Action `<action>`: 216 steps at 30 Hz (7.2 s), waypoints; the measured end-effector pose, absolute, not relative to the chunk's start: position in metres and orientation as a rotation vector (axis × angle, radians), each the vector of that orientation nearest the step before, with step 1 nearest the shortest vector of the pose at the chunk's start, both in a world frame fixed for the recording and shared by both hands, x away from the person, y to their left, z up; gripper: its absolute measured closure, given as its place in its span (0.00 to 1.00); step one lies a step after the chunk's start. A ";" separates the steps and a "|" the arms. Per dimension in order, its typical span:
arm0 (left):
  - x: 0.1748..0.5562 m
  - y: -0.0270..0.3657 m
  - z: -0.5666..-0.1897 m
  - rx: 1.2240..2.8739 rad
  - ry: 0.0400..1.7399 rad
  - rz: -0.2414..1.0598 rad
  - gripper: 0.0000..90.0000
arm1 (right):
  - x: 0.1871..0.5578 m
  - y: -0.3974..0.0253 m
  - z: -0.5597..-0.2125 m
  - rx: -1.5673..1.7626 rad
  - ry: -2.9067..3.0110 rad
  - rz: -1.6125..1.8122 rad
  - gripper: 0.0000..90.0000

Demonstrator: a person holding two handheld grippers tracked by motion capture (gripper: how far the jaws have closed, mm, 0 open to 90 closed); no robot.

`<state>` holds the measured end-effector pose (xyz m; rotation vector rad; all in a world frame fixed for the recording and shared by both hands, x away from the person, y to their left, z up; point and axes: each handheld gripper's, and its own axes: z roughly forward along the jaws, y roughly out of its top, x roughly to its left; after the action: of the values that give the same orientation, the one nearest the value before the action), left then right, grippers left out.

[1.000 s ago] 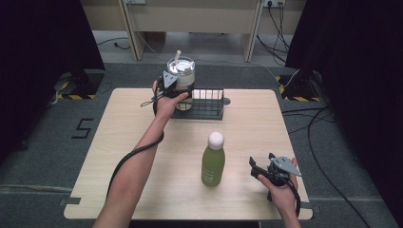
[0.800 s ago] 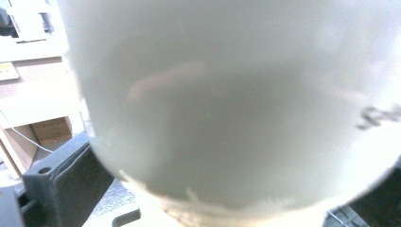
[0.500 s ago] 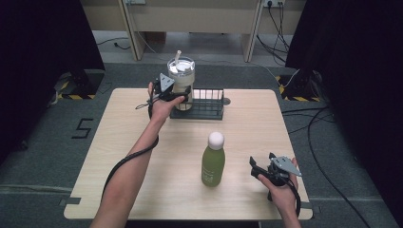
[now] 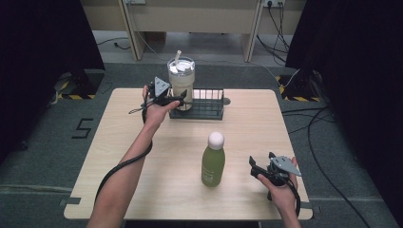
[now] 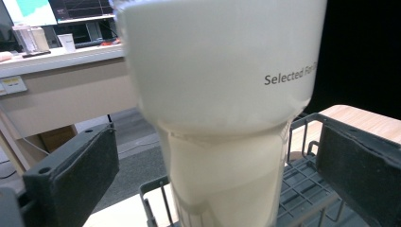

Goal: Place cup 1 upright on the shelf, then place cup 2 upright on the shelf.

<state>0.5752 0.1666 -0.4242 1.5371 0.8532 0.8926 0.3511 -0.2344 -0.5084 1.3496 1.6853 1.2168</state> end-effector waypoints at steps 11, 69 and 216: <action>0.544 0.188 -0.426 1.522 0.856 0.887 0.00 | 0.351 -0.233 -0.506 1.339 1.685 1.223 0.21; 0.465 0.255 -0.450 1.507 0.887 0.924 0.00 | 0.304 -0.184 -0.462 0.987 1.798 1.458 0.05; 0.444 0.275 -0.470 1.462 0.944 0.905 0.00 | 0.403 -0.120 -0.399 0.969 1.667 1.440 0.23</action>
<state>0.4437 0.2753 -0.4704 1.4623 0.9436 0.9048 0.4027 -0.1201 -0.3992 0.9688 1.6669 1.4402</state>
